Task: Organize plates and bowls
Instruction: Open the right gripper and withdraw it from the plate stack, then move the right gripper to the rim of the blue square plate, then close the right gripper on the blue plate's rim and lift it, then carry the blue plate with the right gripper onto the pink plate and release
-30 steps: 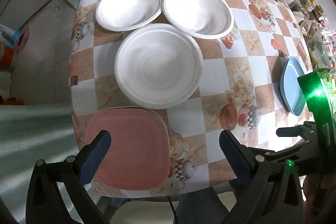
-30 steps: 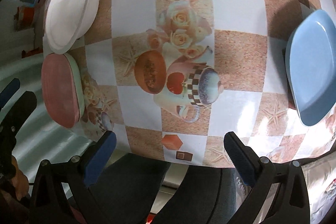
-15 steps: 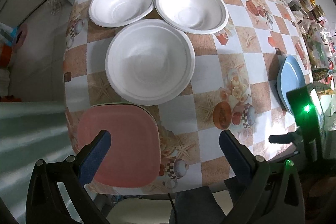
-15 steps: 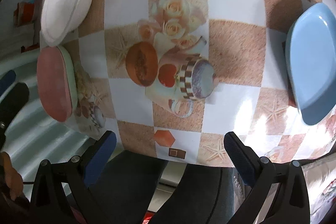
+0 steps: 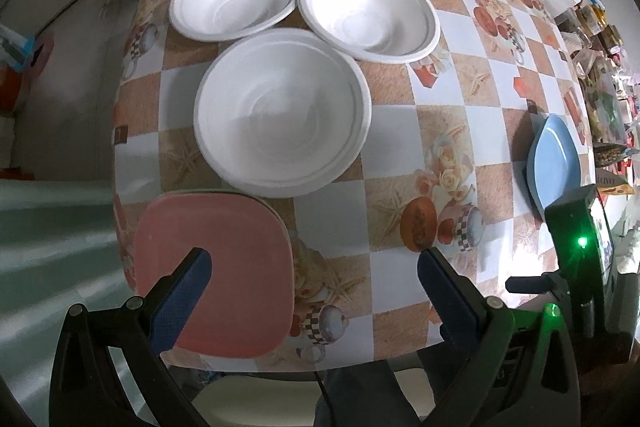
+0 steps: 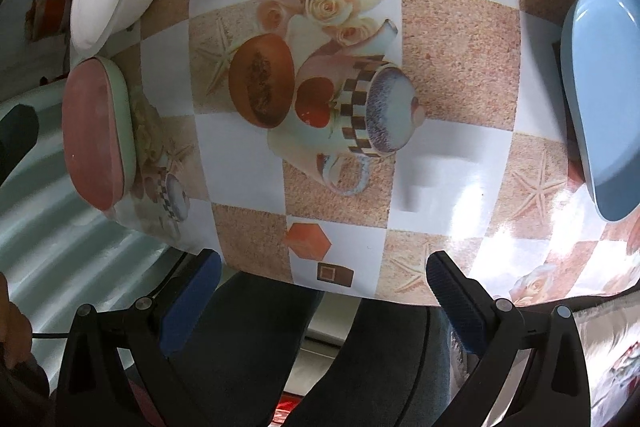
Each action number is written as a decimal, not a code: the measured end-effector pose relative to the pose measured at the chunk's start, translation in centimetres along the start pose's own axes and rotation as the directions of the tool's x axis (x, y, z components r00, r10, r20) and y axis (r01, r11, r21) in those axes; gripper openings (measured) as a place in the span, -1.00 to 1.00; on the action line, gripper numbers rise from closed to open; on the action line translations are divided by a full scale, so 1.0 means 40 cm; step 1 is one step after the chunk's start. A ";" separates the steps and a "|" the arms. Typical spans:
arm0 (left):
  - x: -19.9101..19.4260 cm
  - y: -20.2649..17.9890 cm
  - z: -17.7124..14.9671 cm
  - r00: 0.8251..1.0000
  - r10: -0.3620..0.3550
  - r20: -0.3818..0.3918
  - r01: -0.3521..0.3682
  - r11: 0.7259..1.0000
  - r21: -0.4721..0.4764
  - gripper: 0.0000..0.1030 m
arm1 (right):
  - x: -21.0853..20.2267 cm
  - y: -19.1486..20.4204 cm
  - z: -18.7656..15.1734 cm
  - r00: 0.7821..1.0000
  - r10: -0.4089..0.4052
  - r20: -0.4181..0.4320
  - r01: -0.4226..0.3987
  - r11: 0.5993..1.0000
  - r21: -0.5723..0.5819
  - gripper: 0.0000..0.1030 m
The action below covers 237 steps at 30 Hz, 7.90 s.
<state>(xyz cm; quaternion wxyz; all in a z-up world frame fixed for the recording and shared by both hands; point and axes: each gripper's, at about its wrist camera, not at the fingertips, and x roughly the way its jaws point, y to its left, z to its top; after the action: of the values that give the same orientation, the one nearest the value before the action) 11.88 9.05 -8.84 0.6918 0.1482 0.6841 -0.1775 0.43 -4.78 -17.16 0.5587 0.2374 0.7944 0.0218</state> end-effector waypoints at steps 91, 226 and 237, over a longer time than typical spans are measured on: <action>0.003 -0.398 0.035 0.992 0.092 -0.091 -0.050 0.920 0.389 1.00 | -0.129 -0.504 -0.015 0.932 -0.287 0.220 0.178 0.894 0.411 1.00; 0.122 -0.174 -0.129 0.996 -0.028 -0.087 0.048 0.970 0.237 -0.24 | -0.150 -0.071 -0.045 0.971 -0.047 0.234 0.033 0.997 0.065 -0.39; -0.003 -0.045 -0.159 0.998 -0.047 -0.036 0.052 0.987 0.155 -0.24 | -0.213 0.025 -0.006 0.965 -0.071 0.252 0.074 0.997 -0.004 -0.39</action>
<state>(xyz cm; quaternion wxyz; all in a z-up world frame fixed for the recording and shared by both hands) 5.40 10.29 -8.76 0.6624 0.1877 0.6826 -0.2451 2.82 -7.25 -9.28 0.6569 0.2053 0.7251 -0.0237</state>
